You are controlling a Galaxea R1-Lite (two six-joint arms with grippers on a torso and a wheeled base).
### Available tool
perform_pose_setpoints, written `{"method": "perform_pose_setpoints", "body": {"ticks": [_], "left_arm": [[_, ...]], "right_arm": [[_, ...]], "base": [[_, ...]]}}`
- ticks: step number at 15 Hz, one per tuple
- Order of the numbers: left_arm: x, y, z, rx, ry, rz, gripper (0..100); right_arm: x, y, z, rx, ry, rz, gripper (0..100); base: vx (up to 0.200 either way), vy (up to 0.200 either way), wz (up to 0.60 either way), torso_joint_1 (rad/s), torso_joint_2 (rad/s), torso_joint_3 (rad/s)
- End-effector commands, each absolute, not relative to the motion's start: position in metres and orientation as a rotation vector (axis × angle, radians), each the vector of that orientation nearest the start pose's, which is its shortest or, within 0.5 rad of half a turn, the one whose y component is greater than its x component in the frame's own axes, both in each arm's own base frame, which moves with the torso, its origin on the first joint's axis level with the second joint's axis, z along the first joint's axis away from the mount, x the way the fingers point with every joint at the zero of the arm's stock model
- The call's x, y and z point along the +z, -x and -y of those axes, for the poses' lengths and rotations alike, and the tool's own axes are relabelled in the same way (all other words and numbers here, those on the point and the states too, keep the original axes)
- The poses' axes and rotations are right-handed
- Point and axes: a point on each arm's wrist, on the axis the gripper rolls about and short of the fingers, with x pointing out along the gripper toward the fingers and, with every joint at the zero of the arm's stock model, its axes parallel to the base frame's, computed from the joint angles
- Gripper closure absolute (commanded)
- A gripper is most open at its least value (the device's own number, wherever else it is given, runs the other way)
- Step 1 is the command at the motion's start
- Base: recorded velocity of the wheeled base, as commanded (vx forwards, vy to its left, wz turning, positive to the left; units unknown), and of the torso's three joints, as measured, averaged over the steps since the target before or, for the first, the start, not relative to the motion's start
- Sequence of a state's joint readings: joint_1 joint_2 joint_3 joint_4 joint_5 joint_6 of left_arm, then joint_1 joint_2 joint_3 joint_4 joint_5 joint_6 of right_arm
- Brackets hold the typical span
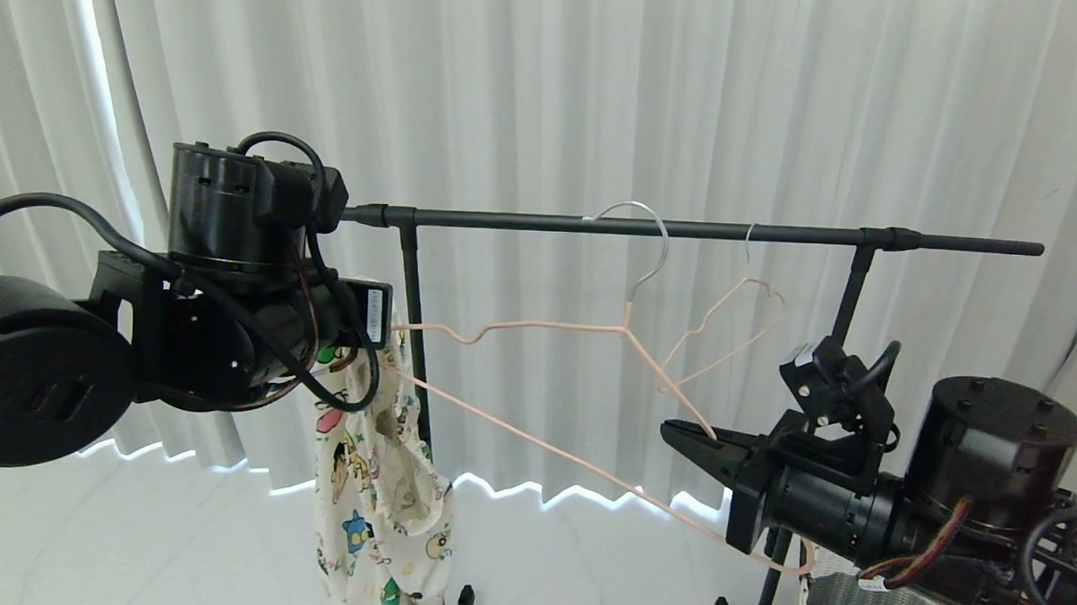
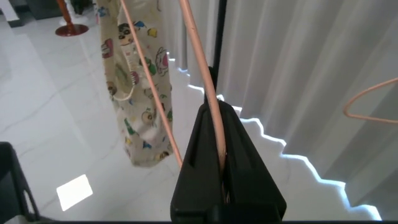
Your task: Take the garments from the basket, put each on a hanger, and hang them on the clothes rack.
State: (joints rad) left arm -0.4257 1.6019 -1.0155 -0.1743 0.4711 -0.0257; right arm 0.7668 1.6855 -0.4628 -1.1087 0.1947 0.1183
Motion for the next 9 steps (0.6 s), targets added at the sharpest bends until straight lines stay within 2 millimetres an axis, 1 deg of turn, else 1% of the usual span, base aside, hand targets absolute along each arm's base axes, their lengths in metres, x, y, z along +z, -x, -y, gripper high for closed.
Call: {"method": "perform_pose_setpoints", "body": {"ticks": [1,4,7,9], "left_arm": [[0.227,-0.266,0.11,0.049,-0.151,-0.365,100],[0.224,-0.268,0.111,0.047,-0.158,-0.376,100],[0.221,-0.266,0.122,0.009,-0.168,-0.382,100],[0.222,-0.263,0.128,-0.01,-0.172,-0.379,100]], "right_arm": [[0.147,-0.196,-0.191,0.943,-0.076,-0.171,100],[0.146,-0.193,-0.196,0.962,-0.072,-0.173,100],[0.143,-0.192,-0.201,0.979,-0.065,-0.181,100],[0.142,-0.196,-0.205,0.976,-0.067,-0.182,100]], "base": [[0.0,0.0,0.0,0.0,0.0,0.0],[0.0,0.0,0.0,0.0,0.0,0.0],[0.0,0.0,0.0,0.0,0.0,0.0],[0.0,0.0,0.0,0.0,0.0,0.0]]}}
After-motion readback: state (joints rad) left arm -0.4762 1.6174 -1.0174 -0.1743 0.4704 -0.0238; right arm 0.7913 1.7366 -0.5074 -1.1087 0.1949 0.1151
